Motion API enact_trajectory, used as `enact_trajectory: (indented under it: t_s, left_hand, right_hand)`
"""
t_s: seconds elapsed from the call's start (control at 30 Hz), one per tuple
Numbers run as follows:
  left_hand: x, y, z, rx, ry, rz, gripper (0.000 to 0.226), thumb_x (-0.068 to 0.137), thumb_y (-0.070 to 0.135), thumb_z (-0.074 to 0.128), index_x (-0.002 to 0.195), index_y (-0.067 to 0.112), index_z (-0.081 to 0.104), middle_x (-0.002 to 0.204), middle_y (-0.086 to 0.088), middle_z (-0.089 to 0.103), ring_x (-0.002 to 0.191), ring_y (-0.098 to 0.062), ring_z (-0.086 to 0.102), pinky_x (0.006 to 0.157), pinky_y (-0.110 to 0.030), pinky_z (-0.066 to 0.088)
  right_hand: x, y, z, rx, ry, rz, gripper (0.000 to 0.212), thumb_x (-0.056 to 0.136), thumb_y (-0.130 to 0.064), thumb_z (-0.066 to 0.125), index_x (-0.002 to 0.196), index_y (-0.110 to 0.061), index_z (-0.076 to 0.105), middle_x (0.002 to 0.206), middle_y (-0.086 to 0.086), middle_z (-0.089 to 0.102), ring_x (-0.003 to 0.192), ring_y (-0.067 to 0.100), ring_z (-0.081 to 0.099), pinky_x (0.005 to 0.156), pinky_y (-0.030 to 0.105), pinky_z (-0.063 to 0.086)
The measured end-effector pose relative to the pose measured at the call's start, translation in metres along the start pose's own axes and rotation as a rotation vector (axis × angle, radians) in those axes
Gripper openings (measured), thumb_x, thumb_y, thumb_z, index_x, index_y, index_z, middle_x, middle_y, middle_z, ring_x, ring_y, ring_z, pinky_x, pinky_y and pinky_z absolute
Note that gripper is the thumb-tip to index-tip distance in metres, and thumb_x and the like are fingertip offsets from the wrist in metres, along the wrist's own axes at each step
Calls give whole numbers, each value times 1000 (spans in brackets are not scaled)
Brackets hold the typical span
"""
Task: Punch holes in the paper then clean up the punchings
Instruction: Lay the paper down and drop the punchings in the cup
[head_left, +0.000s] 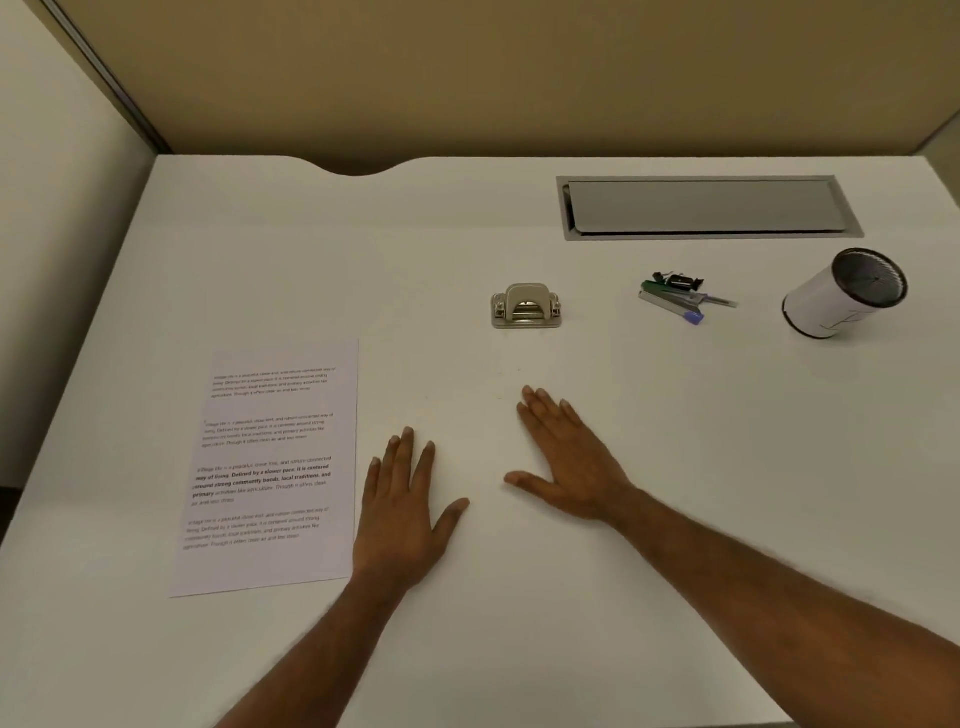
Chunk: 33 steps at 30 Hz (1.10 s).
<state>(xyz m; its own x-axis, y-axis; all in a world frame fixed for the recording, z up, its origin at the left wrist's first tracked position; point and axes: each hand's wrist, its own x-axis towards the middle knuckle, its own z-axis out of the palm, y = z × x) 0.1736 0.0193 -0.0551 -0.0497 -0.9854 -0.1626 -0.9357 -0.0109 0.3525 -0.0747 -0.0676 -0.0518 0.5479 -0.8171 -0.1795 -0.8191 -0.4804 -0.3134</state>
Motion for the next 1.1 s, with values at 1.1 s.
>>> enact_trajectory:
  t_s: [1.1]
  left_hand:
    - [40,51,20,148,-100,261,92,92,71,6,155,5,-1,163,-13,-11,151,-24,-15,124,-46,2]
  right_hand:
    - [-8,19,-9,40,-31,-386,75,96,-56,39,152,-11,20,161,4,13,150,13,5,122,36,10]
